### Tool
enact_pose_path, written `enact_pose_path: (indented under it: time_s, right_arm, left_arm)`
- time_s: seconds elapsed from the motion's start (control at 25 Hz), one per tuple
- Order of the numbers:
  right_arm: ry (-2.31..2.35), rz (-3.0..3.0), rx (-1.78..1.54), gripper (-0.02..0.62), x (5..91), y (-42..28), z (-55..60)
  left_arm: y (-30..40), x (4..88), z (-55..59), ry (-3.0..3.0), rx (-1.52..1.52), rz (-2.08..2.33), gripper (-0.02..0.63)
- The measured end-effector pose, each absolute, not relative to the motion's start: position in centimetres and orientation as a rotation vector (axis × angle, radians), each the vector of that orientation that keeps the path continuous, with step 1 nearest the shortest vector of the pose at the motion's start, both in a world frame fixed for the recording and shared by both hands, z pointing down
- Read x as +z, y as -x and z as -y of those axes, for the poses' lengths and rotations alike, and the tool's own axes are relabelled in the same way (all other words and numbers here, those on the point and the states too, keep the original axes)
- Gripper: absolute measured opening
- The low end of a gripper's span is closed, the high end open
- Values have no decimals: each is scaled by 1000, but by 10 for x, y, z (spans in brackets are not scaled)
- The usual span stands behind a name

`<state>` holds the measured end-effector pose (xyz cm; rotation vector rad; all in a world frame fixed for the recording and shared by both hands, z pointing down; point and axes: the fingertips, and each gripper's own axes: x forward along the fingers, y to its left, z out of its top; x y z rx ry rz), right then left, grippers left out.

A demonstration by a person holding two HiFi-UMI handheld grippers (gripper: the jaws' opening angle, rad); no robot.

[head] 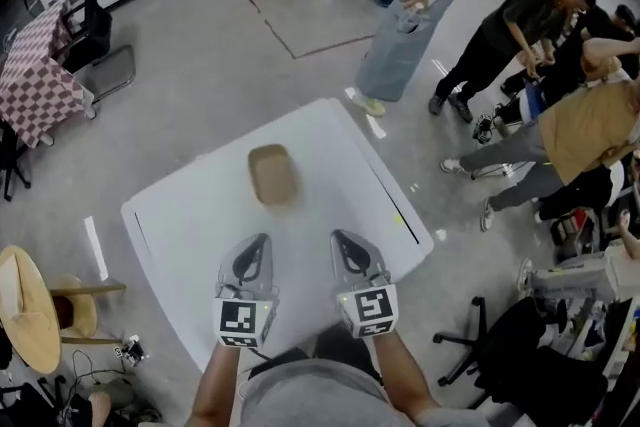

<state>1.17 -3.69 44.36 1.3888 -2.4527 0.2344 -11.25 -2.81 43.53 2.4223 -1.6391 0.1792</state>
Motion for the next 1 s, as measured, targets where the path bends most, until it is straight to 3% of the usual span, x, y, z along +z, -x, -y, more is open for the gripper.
enact_pose_path:
  time_s: [1.0]
  right_arm:
    - [-1064, 2465, 396, 3, 571, 4, 160]
  left_arm:
    - [119, 547, 118, -2117, 241, 1782, 11]
